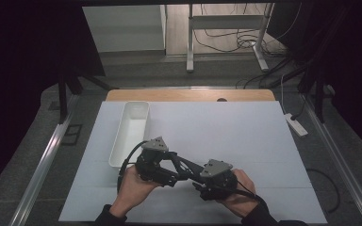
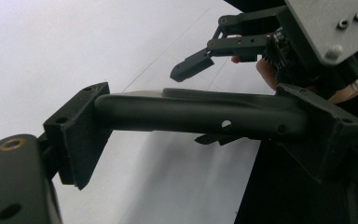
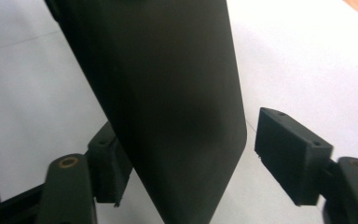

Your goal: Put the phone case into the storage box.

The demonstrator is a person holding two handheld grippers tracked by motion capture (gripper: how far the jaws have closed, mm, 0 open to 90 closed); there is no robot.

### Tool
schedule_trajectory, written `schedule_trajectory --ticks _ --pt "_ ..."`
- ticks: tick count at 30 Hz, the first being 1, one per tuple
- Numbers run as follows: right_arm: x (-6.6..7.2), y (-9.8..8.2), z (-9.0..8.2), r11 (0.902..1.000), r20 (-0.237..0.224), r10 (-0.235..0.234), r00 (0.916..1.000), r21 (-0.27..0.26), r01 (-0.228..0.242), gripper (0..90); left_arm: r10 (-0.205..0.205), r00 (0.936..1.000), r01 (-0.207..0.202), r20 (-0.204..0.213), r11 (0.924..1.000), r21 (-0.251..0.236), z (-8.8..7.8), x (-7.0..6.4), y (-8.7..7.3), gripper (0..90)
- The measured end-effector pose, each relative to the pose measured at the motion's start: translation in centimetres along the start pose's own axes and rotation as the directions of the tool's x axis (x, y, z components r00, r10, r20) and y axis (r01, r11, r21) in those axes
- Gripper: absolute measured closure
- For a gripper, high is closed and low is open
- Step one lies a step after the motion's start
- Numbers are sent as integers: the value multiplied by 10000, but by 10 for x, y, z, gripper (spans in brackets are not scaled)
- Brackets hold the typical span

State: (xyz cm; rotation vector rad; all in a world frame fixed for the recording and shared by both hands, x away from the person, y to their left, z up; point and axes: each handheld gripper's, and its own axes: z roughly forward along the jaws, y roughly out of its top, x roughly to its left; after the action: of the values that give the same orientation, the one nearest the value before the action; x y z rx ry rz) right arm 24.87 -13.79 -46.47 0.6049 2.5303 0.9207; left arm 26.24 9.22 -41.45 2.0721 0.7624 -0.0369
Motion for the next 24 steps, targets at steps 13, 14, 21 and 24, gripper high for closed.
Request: schedule_trajectory --ticks 13,14,21,24 --pt "4 3 3 9987 557 -467 9974 -163 476 528 -139 9999 138 -88 9999 -68 1 -1 2 147" --pt "5 3 3 9985 632 -518 9967 -169 530 541 -152 9998 151 -93 9999 -82 1 0 2 147" --pt "10 3 2 9955 1052 -860 9907 -309 897 628 -167 9994 160 -300 9996 -222 1 0 2 143" --pt "11 3 2 9934 1182 -1048 9874 -335 1094 661 -286 9988 274 -390 9991 -315 1 0 2 142"
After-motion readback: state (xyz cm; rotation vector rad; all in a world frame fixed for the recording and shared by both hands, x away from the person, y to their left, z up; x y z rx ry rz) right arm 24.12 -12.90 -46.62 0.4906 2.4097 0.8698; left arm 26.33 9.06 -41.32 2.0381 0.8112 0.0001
